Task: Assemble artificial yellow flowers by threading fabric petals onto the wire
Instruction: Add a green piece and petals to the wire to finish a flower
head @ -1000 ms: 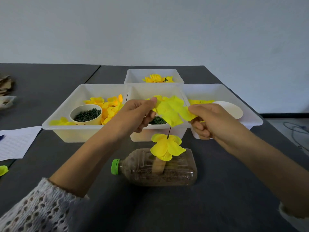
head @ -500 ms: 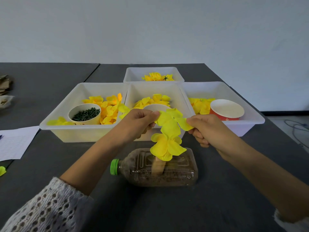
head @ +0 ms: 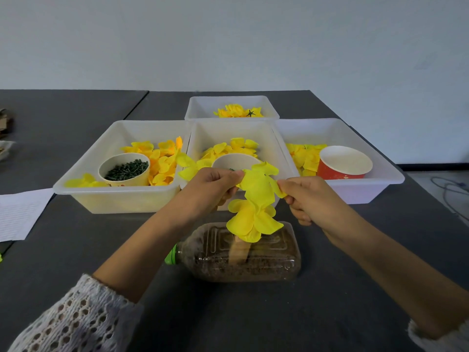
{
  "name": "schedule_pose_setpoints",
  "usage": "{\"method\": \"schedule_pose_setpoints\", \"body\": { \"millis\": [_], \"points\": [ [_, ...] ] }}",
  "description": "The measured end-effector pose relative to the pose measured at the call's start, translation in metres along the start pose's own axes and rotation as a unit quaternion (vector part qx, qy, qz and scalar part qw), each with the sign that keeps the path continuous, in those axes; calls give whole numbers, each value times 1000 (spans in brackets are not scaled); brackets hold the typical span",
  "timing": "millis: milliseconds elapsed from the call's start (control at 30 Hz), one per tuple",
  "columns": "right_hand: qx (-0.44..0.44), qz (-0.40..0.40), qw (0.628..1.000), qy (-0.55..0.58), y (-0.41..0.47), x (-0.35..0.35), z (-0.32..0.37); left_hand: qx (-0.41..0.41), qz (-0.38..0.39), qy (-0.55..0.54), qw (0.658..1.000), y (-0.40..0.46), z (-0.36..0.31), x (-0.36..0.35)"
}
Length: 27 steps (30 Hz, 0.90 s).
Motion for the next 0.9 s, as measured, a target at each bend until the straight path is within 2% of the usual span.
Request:
{"method": "schedule_pose_setpoints", "body": {
  "millis": [200, 300, 433, 567, 767, 900],
  "points": [
    [17, 7, 998, 57, 4, -5, 1, -7, -3, -2, 1000, -1, 1, 5],
    [34, 3, 998, 50, 7, -3, 2, -2, -1, -4, 1000, -2, 6, 6],
    [27, 7, 1000, -7, 8, -5, -11, -8, 16, 10, 1000, -6, 14, 3],
    [40, 31, 997, -65, 1, -10, -24, -29, 10, 78, 996, -8, 19, 7],
    [99, 12, 979, -177, -13, -13, -23, -34, -2, 187, 982, -12, 36, 7],
    [139, 0, 969, -206, -21, -15, -13, -44, 1, 200, 979, -12, 35, 6]
  ]
}}
Point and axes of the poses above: each hand's wrist, its own y-axis towards the middle knuckle, its own x-axis out of the back of the hand, z = x × y, the point moved 9 cm from there along y, towards the middle knuckle, and after that the axes turned 4 degrees about x, right-handed, at the moved point
